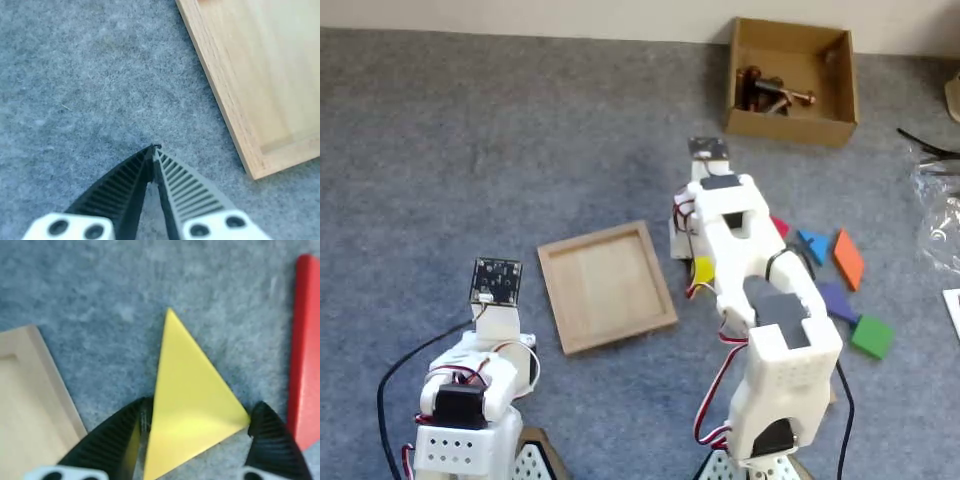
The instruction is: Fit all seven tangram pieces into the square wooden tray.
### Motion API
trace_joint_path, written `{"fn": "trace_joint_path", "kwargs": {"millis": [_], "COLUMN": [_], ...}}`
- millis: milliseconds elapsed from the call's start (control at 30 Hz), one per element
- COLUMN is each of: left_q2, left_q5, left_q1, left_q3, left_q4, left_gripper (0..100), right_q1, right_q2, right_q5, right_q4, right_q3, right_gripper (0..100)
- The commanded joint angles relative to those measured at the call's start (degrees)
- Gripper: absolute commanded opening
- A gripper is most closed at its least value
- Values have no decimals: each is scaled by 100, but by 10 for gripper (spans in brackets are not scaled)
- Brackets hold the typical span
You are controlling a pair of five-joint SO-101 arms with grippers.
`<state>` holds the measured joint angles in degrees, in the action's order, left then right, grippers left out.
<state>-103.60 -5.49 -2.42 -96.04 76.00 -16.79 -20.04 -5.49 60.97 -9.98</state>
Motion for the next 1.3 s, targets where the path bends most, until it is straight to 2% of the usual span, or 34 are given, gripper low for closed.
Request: {"fn": "trace_joint_path", "kwargs": {"millis": [0,533,700,1267], "left_q2": [-40,-40,-40,-40], "left_q5": [-44,-44,-44,-44], "left_q1": [84,84,84,84], "left_q3": [-110,-110,-110,-110], "left_q4": [-9,-9,-9,-9], "left_gripper": [5,5,5,5], "right_q1": [-145,-154,-154,-163], "right_q2": [286,286,286,295], "right_q5": [70,70,70,70], "right_q4": [-84,-84,-101,-75], "right_q3": [-22,-22,-22,-22], "right_gripper": [252,220,151,149]}}
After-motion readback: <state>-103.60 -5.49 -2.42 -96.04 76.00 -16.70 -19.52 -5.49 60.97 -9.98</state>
